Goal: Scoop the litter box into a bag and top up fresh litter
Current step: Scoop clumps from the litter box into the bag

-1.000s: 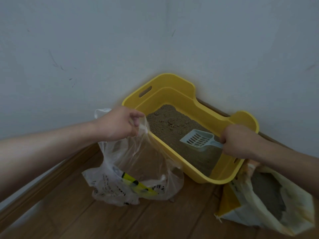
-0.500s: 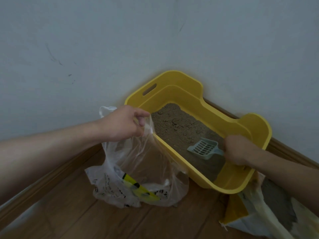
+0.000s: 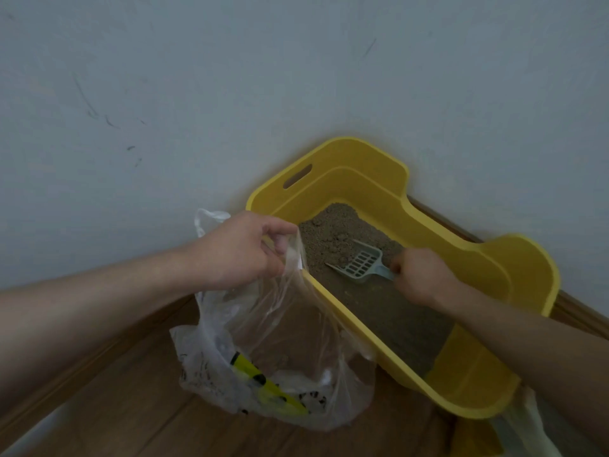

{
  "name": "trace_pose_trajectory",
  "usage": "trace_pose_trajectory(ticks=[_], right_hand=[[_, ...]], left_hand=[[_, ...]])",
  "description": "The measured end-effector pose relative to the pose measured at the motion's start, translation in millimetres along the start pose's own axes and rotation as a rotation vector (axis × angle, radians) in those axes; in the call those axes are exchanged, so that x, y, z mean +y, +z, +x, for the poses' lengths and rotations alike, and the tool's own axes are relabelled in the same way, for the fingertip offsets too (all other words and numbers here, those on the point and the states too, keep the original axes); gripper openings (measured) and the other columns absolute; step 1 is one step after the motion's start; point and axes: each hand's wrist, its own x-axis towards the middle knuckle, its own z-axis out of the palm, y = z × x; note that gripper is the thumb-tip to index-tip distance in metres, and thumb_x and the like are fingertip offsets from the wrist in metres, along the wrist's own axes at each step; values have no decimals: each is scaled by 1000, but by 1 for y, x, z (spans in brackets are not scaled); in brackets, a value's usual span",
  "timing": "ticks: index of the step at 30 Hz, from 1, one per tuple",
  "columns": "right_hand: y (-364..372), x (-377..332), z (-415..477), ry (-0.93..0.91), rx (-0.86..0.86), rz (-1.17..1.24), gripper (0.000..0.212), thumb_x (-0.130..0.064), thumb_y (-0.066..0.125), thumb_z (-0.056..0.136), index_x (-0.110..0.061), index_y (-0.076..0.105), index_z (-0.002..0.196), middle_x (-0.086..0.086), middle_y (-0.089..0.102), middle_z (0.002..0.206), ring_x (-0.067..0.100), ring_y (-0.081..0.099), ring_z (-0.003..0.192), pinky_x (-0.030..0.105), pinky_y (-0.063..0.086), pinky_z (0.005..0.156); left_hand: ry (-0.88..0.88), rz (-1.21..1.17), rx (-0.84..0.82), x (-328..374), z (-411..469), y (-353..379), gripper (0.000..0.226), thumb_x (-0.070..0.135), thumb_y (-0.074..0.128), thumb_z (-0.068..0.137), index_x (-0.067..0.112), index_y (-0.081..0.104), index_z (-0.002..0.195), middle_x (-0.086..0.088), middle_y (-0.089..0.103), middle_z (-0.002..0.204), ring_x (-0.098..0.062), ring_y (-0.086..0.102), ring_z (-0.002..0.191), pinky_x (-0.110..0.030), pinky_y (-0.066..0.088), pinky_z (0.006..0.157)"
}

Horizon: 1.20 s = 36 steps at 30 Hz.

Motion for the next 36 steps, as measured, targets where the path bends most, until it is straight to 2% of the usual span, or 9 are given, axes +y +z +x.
trace_pose_trajectory(ticks=[5,10,13,17,20,27,36], right_hand=[[0,-25,26,-28,28,51,19,-10,59,88,-16,73,100,3,69,86,17,66,78,38,61,74],[0,-49,45,-53,53,87,19,-9,57,87,-10,73,97,8,70,85,21,67,77,41,61,72],[1,-59,51,-51,49,108,20,-7,57,86,-10,74,96,7,69,82,20,65,71,35,59,64],[9,-63,51,-34,-2,114,22,-7,55,88,-11,71,102,6,66,85,18,62,71,30,49,58],[12,-65,52,-38,-18,102,22,-7,54,89,-11,70,103,7,66,87,19,62,73,31,49,60],[18,-60,50,-20,23,160,22,-7,57,87,-13,71,104,7,67,91,21,63,80,36,58,72],[19,-48,32,-57,64,199,27,-7,60,85,-16,71,108,4,69,94,18,64,80,39,59,76]], left_hand=[[19,-9,2,-4,3,-6,51,-5,74,75,17,65,120,-5,67,94,-32,72,87,-51,57,84],[11,-27,-4,-6,5,-8,52,-2,74,74,21,64,119,-6,67,97,-32,72,87,-52,57,82],[18,-35,-6,-7,4,-10,53,8,72,67,30,62,114,-2,67,93,-32,72,86,-53,58,80],[23,-24,0,-10,2,-12,55,-3,71,74,20,62,124,11,66,85,-30,72,86,-48,58,77],[24,7,1,-10,2,-11,57,-7,69,78,18,61,128,18,64,82,-30,72,85,-51,58,78],[16,12,6,-6,0,-10,59,-7,70,79,15,58,133,3,64,93,-32,71,88,-51,58,81],[18,34,22,-4,-1,-12,59,-2,73,75,17,60,130,4,65,93,-28,73,85,-52,57,82]])
